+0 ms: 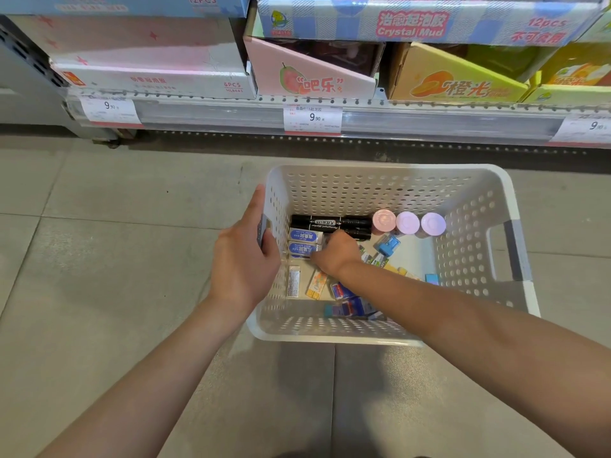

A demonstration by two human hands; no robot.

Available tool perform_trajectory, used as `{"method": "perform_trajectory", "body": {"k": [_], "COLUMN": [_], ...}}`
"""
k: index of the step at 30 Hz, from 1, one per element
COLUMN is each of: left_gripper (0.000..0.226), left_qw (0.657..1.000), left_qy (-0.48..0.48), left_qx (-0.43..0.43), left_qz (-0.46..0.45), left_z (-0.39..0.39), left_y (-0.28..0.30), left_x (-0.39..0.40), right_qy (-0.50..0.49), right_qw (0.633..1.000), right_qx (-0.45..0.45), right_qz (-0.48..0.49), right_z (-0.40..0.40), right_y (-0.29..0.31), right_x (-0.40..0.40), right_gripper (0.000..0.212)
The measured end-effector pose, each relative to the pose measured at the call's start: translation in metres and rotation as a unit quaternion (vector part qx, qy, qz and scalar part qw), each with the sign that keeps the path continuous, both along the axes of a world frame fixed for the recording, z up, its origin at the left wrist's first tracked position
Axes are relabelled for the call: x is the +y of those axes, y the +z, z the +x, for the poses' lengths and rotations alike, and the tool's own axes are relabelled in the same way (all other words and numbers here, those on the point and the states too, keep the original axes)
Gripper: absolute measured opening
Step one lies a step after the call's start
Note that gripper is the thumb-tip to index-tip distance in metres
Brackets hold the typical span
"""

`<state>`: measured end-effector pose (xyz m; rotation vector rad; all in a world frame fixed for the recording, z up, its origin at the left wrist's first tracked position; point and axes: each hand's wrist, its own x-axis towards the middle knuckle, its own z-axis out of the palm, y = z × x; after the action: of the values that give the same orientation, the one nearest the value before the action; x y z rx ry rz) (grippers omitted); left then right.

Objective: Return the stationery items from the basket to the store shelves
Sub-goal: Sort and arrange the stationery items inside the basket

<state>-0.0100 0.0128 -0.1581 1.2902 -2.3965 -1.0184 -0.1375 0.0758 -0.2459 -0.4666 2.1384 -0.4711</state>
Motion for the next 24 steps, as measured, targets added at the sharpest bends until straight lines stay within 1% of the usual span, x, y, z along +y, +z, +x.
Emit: {"method": "perform_trajectory", "body": {"k": [1, 2, 5, 7, 12, 15, 19, 21, 22, 24], "left_gripper": [0.063, 0.062, 0.062, 0.062, 0.062, 0.062, 0.062, 0.062, 0.062, 0.063], "left_qw": [1.000, 1.000, 1.000, 1.000, 1.000, 1.000, 1.000, 1.000, 1.000, 1.000], "left_qy": [0.000, 0.001, 0.001, 0.002, 0.010, 0.008, 0.004, 0.002, 0.001, 0.002], "left_qx": [0.000, -0.002, -0.004, -0.005, -0.004, -0.006, -0.010, -0.010, -0.009, -0.006], "left_qz": [-0.001, -0.003, -0.003, -0.005, -0.005, -0.003, -0.001, 0.000, 0.000, -0.001], "left_z": [0.000, 0.000, 0.000, 0.000, -0.001, -0.001, 0.000, -0.001, -0.001, -0.001], "left_y": [0.000, 0.000, 0.001, 0.001, 0.002, 0.002, 0.001, 0.001, 0.001, 0.002], "left_x": [0.000, 0.000, 0.001, 0.001, 0.002, 0.002, 0.001, 0.001, 0.001, 0.001], "right_qy": [0.017, 0.029, 0.058, 0.068, 0.073, 0.108, 0.158, 0.210, 0.255, 0.369], "right_qw": [1.000, 1.000, 0.998, 0.996, 0.993, 0.988, 0.983, 0.968, 0.951, 0.897], "right_qx": [0.000, 0.003, 0.038, 0.062, 0.090, 0.108, 0.091, 0.137, 0.177, 0.244], "right_qz": [0.004, 0.006, 0.001, -0.011, -0.024, -0.025, -0.021, -0.018, -0.013, -0.027], "right_z": [-0.001, -0.001, -0.001, 0.002, 0.006, 0.007, 0.001, -0.003, -0.004, -0.004], "right_y": [-0.001, -0.001, 0.001, 0.001, 0.000, 0.000, 0.006, 0.012, 0.016, 0.020], "right_x": [0.001, 0.001, 0.002, 0.003, 0.002, 0.003, 0.006, 0.012, 0.016, 0.024], "right_gripper": [0.037, 0.035, 0.050, 0.055, 0.055, 0.055, 0.054, 0.043, 0.034, 0.020]}}
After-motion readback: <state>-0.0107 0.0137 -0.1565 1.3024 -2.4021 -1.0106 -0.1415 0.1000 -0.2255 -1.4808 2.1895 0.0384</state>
